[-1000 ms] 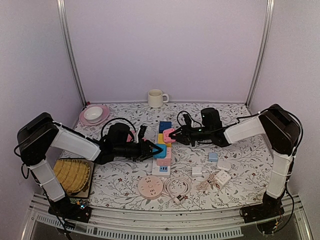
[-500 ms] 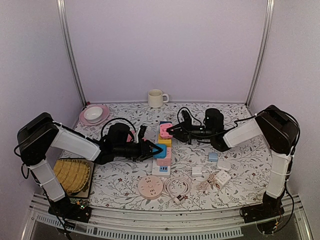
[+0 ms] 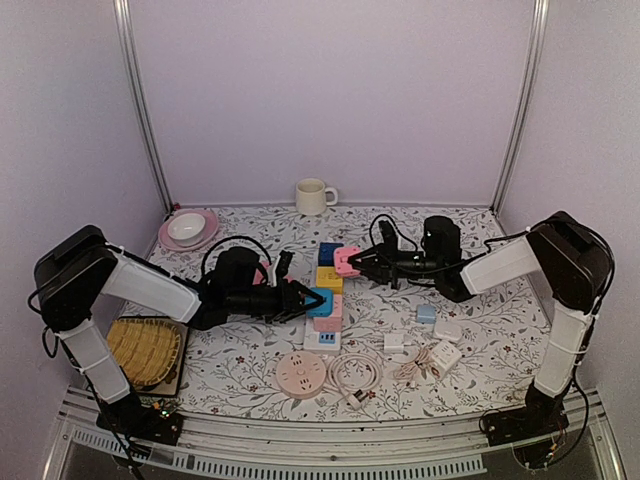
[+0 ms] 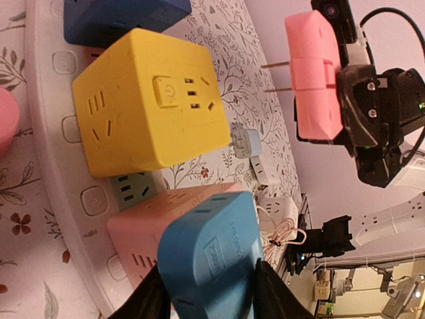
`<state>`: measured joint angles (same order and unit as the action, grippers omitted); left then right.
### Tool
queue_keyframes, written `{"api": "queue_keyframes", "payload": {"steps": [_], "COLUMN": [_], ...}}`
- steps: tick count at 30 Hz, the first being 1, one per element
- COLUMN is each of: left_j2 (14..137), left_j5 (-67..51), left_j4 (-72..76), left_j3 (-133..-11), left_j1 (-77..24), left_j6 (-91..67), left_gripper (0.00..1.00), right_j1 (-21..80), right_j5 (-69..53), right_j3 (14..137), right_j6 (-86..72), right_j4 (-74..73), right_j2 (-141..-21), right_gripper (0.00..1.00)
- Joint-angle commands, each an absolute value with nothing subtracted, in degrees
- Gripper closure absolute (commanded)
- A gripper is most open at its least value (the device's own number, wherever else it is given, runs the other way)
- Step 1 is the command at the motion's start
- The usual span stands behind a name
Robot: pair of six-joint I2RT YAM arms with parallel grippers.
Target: Pull the plug off the socket
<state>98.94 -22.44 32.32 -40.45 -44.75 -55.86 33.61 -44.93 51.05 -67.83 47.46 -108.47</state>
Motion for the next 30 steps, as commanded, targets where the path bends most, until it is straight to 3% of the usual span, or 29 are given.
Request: {"api": "queue_keyframes", "payload": {"steps": [1, 7, 11, 14, 30], "left_j2": [99.28, 98.28, 97.35, 96.46, 94.71], "left_j5": [-20.02, -20.84, -21.05, -20.72, -19.51], "left_j4": [24.56, 23.99, 24.02, 23.51, 21.82], "left_j3": [-38.45, -39.64, -40.04, -40.17, -40.7], "left_j1": [-45.55, -45.63, -45.77, -45.72, -45.79], "left_j6": [-53.94, -52.71, -52.0, -51.4, -50.84], "left_gripper": [0.59, 0.51, 0.38, 0.34, 0.42], "right_j1": [29.89, 25.11, 21.95, 20.19, 18.82], "right_j5": [-39.07, -29.83, -25.72, -23.93, -18.72], "right_j3": [49.8, 48.87, 48.71, 48.59, 50.34], "right_j6": [-56.99, -44.73, -39.67, -37.2, -32.12], "right_j4": [32.49, 15.44, 8.59, 6.17, -0.4], "right_j2": [-102.19, -97.79, -97.03, -97.11, -96.69], "right_gripper": [0.89, 0.88, 0.87, 0.84, 0.45]}}
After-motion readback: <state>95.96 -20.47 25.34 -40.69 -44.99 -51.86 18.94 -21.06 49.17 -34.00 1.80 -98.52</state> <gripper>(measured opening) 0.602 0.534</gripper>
